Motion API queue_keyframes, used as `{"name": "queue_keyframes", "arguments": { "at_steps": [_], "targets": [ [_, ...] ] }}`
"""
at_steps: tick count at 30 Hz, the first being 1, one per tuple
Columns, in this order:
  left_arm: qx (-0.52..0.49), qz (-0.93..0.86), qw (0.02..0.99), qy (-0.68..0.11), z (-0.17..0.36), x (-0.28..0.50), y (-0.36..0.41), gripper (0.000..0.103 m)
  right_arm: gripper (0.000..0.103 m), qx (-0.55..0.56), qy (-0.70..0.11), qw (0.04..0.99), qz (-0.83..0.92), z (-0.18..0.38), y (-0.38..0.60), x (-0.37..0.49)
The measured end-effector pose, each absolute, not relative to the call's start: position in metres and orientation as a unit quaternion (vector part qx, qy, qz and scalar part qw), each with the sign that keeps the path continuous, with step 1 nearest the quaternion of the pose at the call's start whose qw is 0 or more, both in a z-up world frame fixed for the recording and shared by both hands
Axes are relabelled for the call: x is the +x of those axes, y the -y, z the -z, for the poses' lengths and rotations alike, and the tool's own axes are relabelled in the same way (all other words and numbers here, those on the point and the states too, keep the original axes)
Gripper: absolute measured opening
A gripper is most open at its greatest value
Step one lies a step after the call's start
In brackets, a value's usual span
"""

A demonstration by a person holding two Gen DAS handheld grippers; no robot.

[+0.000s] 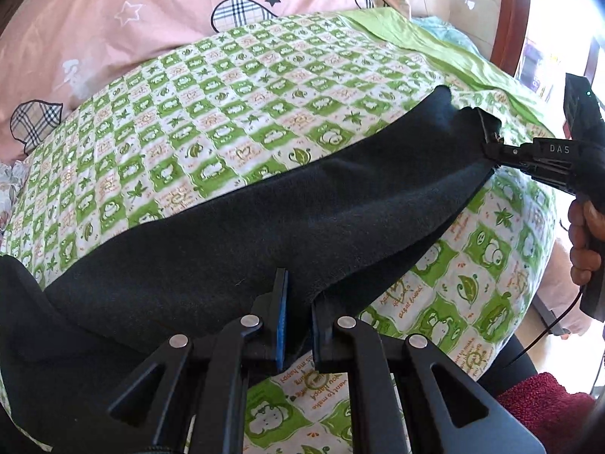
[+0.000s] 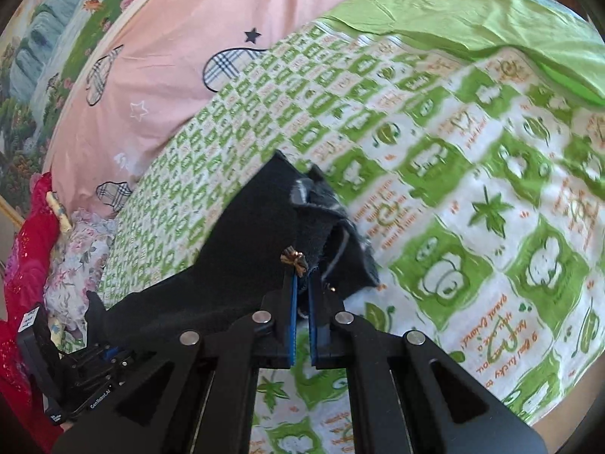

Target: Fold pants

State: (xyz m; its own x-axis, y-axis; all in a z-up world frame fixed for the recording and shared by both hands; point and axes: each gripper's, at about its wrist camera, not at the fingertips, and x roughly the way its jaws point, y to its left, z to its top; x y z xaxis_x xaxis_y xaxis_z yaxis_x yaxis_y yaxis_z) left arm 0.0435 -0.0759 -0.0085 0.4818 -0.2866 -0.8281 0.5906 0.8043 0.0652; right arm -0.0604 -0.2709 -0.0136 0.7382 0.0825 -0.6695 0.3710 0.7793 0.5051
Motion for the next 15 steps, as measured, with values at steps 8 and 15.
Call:
{"name": "queue_keyframes", "arguments": {
  "at_steps": [8,15],
  "targets": [
    [0.118,0.233,0.852,-0.454,0.0,0.039,0.046,0.054,0.033,0.298,-0.331,0.89,0.098,-0.013,0.265,-0.073],
    [0.033,0.169,0.868,-0.466,-0.011,0.036,-0.008,0.064,0.035,0.245,-0.299,0.918,0.089,-0.043,0.243,-0.082]
  ]
}}
